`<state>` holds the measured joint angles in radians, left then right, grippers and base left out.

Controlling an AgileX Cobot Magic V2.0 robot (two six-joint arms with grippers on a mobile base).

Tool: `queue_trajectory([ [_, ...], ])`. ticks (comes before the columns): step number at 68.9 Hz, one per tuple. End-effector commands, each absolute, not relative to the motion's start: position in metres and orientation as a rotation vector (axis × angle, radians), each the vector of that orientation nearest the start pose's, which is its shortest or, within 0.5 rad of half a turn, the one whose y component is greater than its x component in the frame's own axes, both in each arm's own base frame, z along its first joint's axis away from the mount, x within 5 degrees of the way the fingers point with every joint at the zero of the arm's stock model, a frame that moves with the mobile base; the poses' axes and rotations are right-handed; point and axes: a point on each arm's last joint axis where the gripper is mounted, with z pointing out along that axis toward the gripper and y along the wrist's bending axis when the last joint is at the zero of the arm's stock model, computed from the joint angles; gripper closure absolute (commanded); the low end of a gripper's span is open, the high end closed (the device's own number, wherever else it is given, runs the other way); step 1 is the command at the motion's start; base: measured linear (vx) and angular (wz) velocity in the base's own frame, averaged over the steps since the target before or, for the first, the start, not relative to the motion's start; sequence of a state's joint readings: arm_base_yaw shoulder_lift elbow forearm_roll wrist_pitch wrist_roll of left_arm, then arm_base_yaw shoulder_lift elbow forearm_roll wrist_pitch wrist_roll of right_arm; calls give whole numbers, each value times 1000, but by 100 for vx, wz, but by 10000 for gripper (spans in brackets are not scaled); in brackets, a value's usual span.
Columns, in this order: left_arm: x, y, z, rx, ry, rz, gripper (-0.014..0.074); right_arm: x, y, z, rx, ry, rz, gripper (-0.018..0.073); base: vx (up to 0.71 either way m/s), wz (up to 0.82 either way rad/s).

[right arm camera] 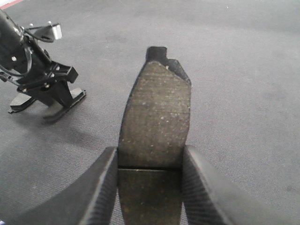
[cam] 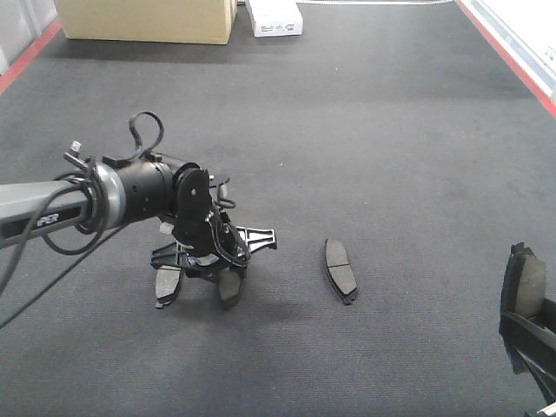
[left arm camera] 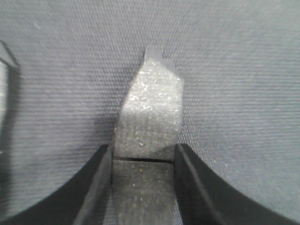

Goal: Move and align brake pads A on conveyor
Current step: 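Open the left gripper, release the pad, and lift away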

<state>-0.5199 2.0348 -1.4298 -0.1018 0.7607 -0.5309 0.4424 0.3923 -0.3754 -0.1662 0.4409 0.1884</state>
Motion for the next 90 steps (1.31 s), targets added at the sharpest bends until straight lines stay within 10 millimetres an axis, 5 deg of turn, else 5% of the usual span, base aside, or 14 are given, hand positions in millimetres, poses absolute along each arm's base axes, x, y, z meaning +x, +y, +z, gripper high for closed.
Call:
queue_trajectory([
  [1, 360, -215, 194, -121, 2829, -392, 452, 84, 34, 291, -341, 1802, 267, 503, 0, 0],
  [38, 358, -215, 197, -92, 2840, -395, 143, 84, 34, 291, -341, 1802, 267, 503, 0, 0],
  [59, 347, -201, 250, 52, 2712, -329, 134, 84, 34, 291, -341, 1802, 267, 503, 0, 0],
  [73, 328, -181, 285, 115, 2604, -252, 217, 84, 34, 291, -341, 1802, 267, 503, 0, 0],
  [90, 283, -156, 311, 113, 2475, -323, 517, 84, 34, 291, -341, 1802, 267, 503, 0, 0],
])
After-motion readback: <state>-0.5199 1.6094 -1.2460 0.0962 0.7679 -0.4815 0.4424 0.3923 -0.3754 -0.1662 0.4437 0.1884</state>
